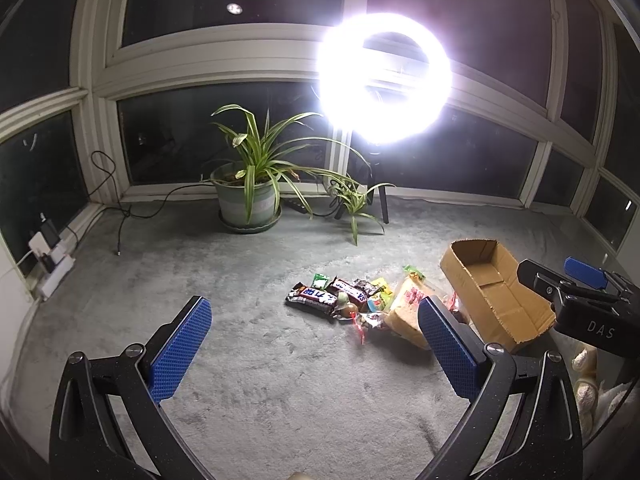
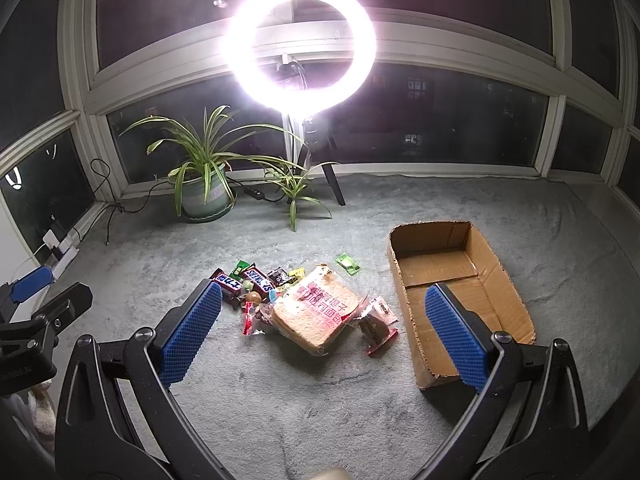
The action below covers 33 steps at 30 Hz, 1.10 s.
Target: Organize snacks
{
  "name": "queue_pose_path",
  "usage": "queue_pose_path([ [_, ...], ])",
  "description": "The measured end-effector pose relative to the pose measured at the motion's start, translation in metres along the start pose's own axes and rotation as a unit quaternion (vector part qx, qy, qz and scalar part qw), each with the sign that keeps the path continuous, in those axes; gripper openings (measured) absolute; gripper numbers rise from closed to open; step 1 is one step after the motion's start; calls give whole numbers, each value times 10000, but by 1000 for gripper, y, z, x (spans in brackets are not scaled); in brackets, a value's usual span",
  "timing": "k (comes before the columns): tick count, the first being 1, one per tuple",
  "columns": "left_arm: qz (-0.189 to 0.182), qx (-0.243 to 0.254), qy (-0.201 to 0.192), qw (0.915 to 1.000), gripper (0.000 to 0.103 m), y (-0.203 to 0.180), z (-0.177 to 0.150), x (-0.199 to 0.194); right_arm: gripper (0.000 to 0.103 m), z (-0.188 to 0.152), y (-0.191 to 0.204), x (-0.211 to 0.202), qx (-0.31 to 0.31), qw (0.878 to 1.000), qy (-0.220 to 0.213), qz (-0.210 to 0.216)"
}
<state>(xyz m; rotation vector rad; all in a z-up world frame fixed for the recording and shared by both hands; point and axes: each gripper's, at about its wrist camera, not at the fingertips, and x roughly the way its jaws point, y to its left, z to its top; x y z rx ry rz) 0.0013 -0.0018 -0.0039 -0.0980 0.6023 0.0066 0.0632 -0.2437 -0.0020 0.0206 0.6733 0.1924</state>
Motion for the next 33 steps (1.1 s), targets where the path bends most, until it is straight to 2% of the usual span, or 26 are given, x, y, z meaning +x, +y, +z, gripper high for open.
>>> queue_pose_path([
  [21, 5, -59, 85, 9999, 102, 6, -1, 12, 103, -3, 6, 19, -20, 9999, 144, 41],
  [27, 66, -120, 187, 9997, 102, 13, -4, 19, 103, 8, -5, 50, 72, 9962, 431, 757],
  [28, 70, -121, 195, 9997, 102, 14, -4, 19, 100, 11, -10, 61, 162, 9946, 549, 869],
  [30, 90, -116, 223, 9996, 102, 17, -6, 21, 83, 15, -20, 78, 287, 9914, 763, 1023],
  [33, 146, -163, 272, 9994, 102, 23, -9, 22, 74, 23, -30, 110, 461, 9839, 1135, 1302],
])
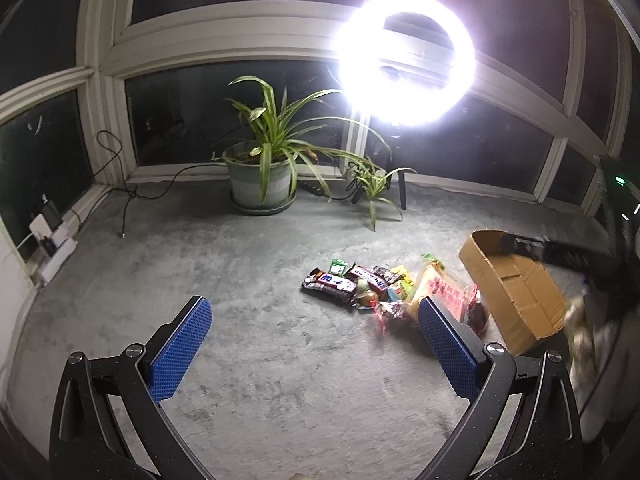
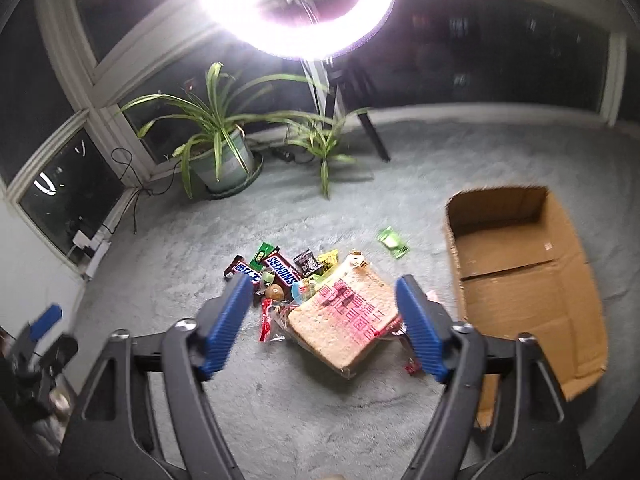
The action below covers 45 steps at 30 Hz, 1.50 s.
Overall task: Organize snacks
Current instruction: 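Move the right tool to the bread bag and close its fingers on it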
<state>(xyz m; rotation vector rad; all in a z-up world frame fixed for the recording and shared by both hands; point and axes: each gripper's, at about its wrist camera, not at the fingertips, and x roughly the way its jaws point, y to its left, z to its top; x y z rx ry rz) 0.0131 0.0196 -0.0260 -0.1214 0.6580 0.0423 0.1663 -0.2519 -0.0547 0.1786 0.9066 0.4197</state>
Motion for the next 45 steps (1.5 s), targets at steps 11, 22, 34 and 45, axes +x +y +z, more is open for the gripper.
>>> queue_pose_path([
  [11, 269, -263, 236, 9990, 98, 27, -15, 5, 52, 41, -43, 124, 490, 9901, 1316, 71],
  [22, 489, -588, 404, 9963, 97, 51, -28, 8, 43, 35, -46, 186, 535, 9747, 2161, -174],
  [34, 295, -533, 482, 9970, 97, 49, -29, 15, 43, -8, 21, 181, -145, 9680, 2450, 523],
  [45, 220, -503, 551, 9970, 97, 49, -31, 19, 43, -52, 34, 135, -560, 9644, 2462, 788],
])
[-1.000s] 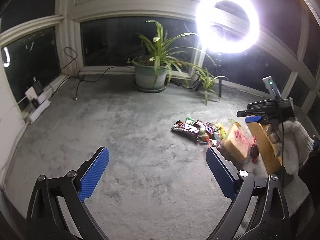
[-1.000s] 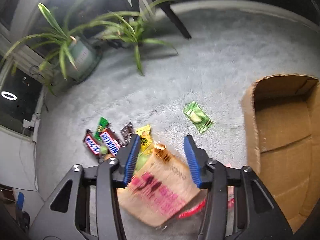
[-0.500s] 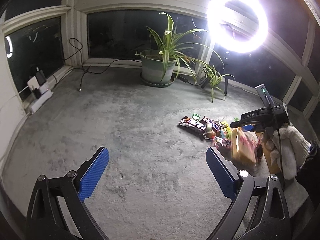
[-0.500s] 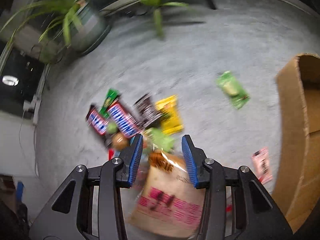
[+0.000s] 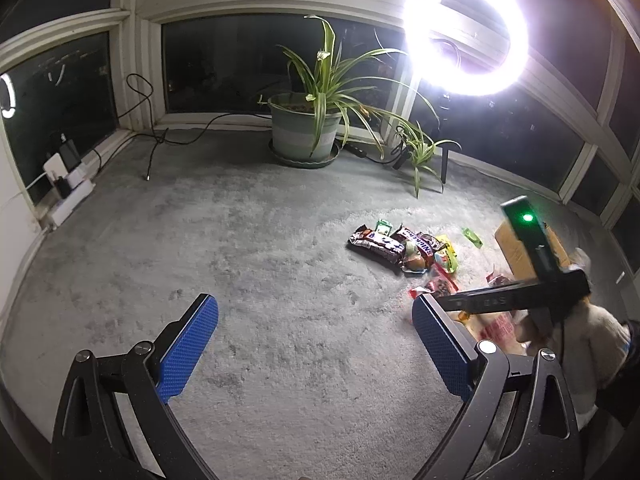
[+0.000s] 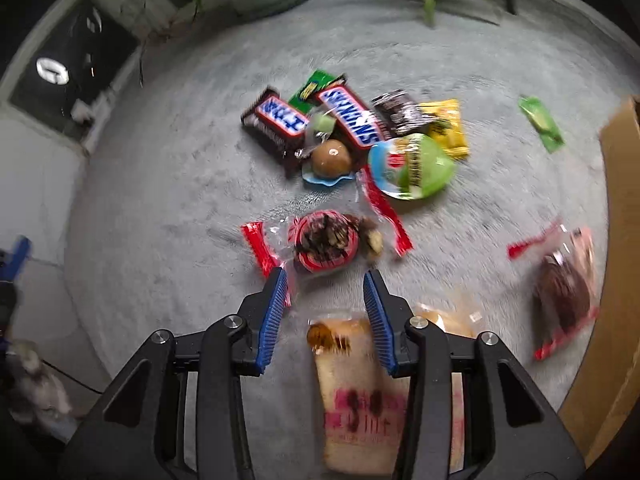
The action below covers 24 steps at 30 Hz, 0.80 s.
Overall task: Organize snacks
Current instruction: 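Move the right tool to the bread bag and close its fingers on it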
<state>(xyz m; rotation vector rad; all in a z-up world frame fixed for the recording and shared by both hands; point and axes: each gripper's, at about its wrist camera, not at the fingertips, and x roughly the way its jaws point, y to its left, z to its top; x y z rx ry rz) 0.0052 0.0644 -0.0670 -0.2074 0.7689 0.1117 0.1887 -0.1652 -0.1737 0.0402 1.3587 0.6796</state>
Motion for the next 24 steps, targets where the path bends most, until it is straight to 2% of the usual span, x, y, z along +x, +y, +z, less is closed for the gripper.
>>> queue_pose_path([
  [2, -21, 8, 39, 10000, 97, -1, -1, 2, 46, -9, -11, -21, 249, 9990, -256, 272],
  [3, -44, 17, 62, 10000, 97, -2, -2, 3, 48, -14, -15, -30, 299, 9985, -368, 278],
  [5, -106, 41, 121, 9999, 97, -6, -3, 7, 65, -25, -22, -48, 299, 9978, -580, 78],
  [6, -145, 49, 152, 9998, 97, -8, -4, 9, 68, -30, -25, -55, 294, 9974, -653, -60],
  [9, -350, 73, 280, 9990, 97, -17, -8, 15, 68, -37, -28, -57, 372, 9967, -687, -213],
  [17, -894, 203, 658, 9936, 97, -53, -23, 38, 68, -45, -44, -32, 362, 9979, -354, -396],
  [24, -1020, 225, 838, 9910, 97, -65, -32, 45, 70, -60, -40, -23, 516, 9985, -188, 69],
])
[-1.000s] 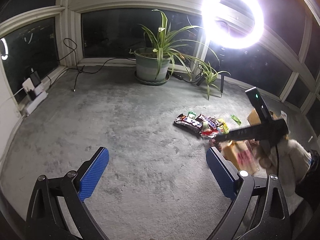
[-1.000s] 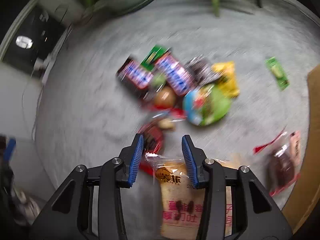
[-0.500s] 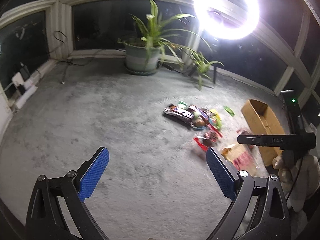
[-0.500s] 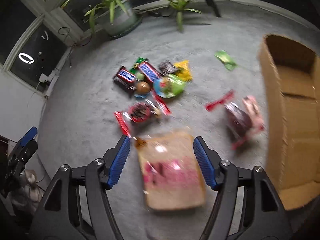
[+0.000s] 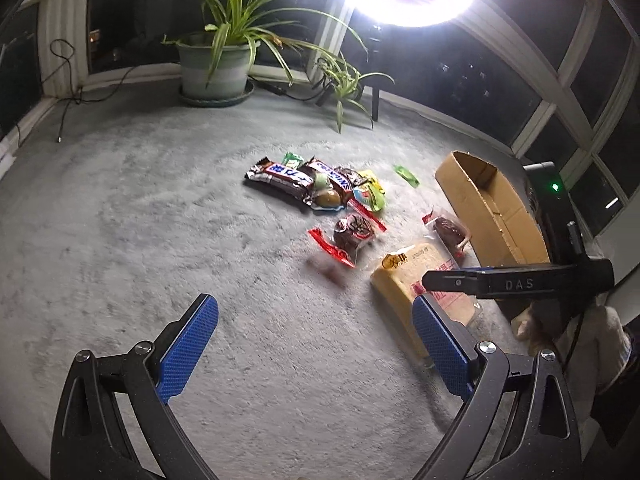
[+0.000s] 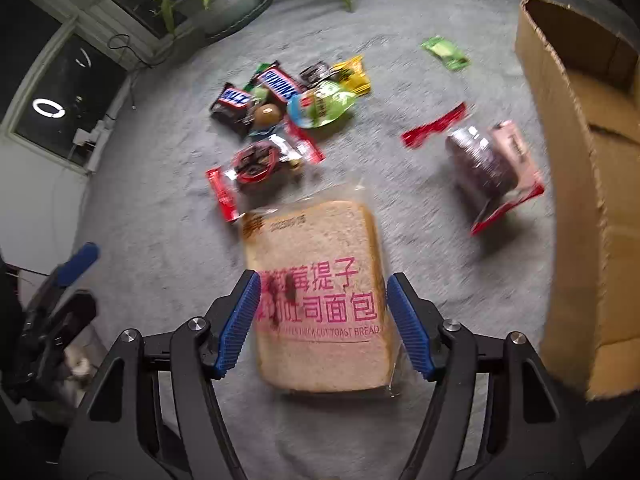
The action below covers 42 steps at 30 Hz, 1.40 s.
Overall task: Organize snacks
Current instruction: 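Move the right tool to the bread bag and close its fingers on it, then lift the bread bag with the right tool and carry it over the box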
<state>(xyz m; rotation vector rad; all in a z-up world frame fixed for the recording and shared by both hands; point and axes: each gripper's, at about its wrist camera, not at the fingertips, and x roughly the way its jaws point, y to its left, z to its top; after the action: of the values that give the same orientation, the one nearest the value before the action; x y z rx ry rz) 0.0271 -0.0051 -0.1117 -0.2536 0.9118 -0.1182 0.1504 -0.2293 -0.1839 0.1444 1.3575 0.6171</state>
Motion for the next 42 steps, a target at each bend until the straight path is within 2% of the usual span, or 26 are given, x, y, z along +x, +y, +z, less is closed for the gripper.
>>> queue_pose_path([
  [4, -24, -78, 52, 10000, 97, 1, -3, 5, 68, -9, 5, 2, 133, 9984, 117, 529],
  [5, -50, -85, 73, 9999, 96, 1, -4, 6, 63, -11, 6, 1, 116, 9977, 150, 646],
  [7, -107, -70, 131, 9998, 92, -1, -6, 10, 58, -14, 6, 0, 54, 9983, 111, 562],
  [10, -351, -70, 280, 9990, 88, -8, -10, 18, 57, -15, 0, -1, 106, 9985, 39, 536],
  [12, -581, -89, 438, 9973, 78, -13, -13, 26, 57, -15, -3, 0, 126, 9982, 48, 577],
  [18, -1168, -222, 860, 9892, 68, -28, -22, 50, 57, -22, -1, 3, -18, 9973, 140, 718],
  [22, -1343, -292, 1049, 9849, 66, -34, -27, 59, 53, -22, -4, 9, 16, 9971, 221, 733],
  [24, -1412, -282, 1111, 9833, 57, -36, -30, 62, 53, -23, -5, 12, -9, 9970, 254, 728],
  [34, -1234, -52, 1053, 9867, 53, -52, -35, 65, 49, -22, -2, 8, -211, 9959, 279, 829],
  [42, -1048, 215, 800, 9910, 53, -71, -31, 54, 48, -23, 0, -15, -369, 9962, 14, 786],
])
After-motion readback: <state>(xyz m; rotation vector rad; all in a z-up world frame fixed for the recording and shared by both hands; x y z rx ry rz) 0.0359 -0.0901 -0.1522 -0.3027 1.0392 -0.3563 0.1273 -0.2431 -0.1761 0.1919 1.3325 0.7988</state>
